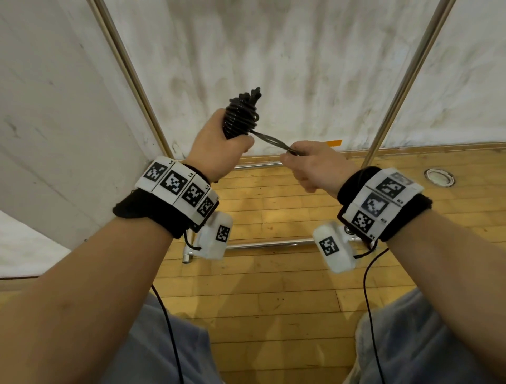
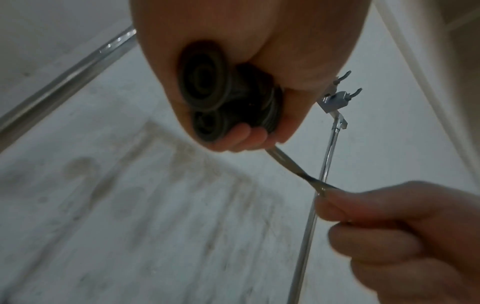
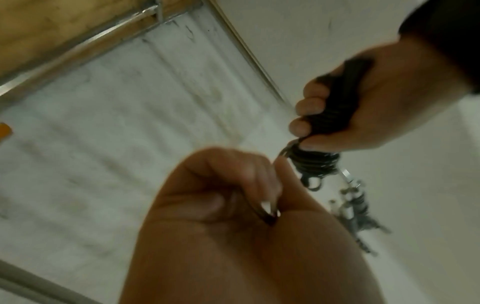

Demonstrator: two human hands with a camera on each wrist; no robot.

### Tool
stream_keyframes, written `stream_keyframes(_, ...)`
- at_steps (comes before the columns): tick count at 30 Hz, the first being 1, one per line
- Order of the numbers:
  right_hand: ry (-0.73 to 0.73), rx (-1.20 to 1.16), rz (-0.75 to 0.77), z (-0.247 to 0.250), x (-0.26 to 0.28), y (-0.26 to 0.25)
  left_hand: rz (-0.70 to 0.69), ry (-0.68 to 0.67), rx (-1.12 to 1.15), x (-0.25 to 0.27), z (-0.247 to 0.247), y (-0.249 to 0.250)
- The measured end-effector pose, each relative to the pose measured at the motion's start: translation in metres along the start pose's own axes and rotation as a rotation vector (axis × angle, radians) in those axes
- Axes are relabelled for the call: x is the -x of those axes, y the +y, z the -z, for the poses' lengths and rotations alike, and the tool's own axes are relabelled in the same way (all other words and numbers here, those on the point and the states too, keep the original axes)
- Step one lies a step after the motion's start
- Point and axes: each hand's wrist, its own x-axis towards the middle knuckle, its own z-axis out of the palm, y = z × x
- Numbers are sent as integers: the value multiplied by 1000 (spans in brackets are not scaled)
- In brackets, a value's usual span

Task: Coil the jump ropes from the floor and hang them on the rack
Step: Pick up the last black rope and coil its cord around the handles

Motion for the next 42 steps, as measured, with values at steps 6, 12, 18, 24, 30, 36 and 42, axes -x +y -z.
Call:
stream_keyframes(6, 226, 153, 126, -8, -2, -6, 22, 16, -156, -2, -11, -13)
stream_keyframes(12, 310, 207, 167, -6, -5, -1, 215, -235, 94, -1, -13, -7)
stream_keyframes(18, 292, 238, 215, -5, -2, -1, 202, -228, 170, 8, -11, -6)
stream_keyframes(24, 222, 295, 296, -8, 4, -6, 168, -208, 212, 8, -15, -1)
stream_keyframes(30, 272, 321, 322, -10, 4, -5, 186, -262, 301, 11, -18, 1)
stream_keyframes(36, 293, 312, 221, -7, -1, -4, 41, -253, 221, 14, -21, 2)
stream_keyframes(42, 305, 360, 212, -2, -2, -2, 84, -299, 260, 16, -21, 6)
